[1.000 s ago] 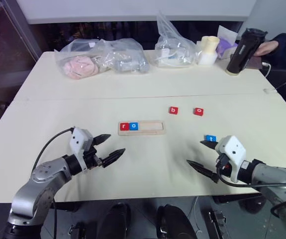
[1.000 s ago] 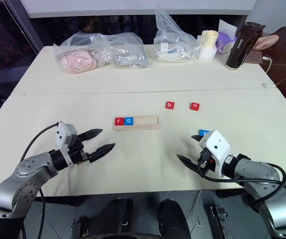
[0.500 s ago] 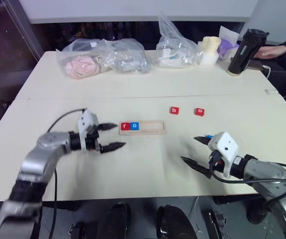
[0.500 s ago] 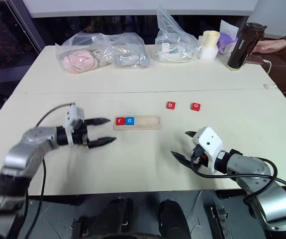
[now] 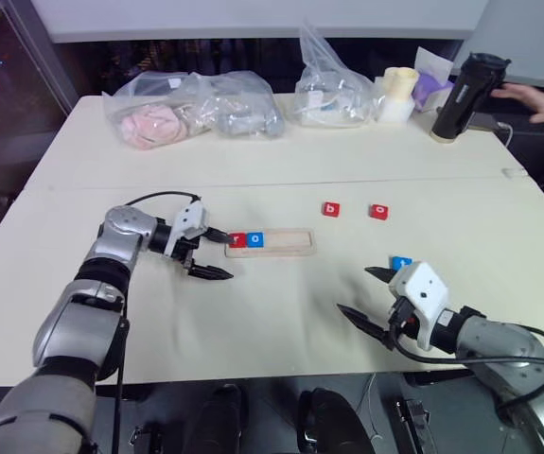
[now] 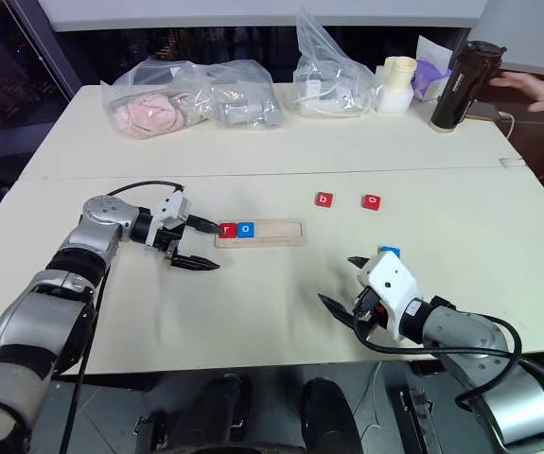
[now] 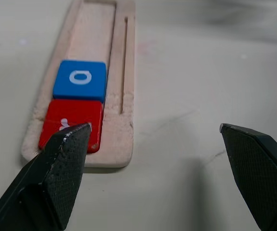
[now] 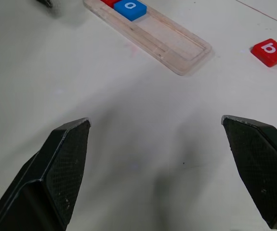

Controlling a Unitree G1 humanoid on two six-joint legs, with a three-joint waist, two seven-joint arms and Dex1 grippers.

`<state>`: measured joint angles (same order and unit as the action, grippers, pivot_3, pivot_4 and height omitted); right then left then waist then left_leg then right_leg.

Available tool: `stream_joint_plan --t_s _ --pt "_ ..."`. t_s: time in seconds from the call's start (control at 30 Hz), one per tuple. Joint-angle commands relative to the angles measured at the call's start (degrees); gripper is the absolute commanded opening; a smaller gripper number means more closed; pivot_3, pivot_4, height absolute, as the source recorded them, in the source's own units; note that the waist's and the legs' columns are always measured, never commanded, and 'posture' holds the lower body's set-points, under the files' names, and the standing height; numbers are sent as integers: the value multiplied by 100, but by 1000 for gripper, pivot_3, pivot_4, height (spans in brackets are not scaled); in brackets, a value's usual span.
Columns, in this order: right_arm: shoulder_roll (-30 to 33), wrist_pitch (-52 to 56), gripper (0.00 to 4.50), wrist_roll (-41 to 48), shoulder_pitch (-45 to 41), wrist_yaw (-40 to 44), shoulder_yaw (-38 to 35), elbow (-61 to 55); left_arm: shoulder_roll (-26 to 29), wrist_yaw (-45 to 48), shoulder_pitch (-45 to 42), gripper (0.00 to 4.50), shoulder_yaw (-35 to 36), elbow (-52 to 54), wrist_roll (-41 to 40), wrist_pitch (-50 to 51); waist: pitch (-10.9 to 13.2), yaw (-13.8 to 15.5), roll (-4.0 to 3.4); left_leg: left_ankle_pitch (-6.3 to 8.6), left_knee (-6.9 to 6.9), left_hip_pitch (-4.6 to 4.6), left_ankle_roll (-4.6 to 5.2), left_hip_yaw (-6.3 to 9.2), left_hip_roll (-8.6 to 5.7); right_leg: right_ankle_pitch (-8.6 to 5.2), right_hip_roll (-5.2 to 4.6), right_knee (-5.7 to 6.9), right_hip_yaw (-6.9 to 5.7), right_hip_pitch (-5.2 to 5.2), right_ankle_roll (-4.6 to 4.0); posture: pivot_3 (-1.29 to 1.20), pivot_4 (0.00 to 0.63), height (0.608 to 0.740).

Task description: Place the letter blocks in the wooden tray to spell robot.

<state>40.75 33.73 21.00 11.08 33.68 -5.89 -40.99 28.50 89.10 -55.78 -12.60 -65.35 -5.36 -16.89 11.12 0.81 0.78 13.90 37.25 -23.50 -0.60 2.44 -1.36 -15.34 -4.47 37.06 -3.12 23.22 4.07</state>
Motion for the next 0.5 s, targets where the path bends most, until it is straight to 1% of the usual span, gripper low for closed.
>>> stream_joint_plan --t_s 0.03,0.17,0.5 --pt "-47 -8 4474 -2 116 -89 -153 -317 -50 -149 -257 4500 193 -323 159 -229 0 -5 0 0 1 0 0 0 0 1 0 0 1 0 2 0 150 740" --pt "-57 -7 4474 -25 215 -150 -133 -389 -129 -286 -399 4500 343 -505 219 -267 0 -7 0 0 3 0 0 -1 0 3 -1 2 2 0 5 0 150 740" --pt "-51 25 4474 -58 123 -212 -40 -378 -202 -635 -623 4500 559 -746 449 -173 2 -5 4 0 4 0 0 -2 0 4 0 5 2 0 7 0 150 740"
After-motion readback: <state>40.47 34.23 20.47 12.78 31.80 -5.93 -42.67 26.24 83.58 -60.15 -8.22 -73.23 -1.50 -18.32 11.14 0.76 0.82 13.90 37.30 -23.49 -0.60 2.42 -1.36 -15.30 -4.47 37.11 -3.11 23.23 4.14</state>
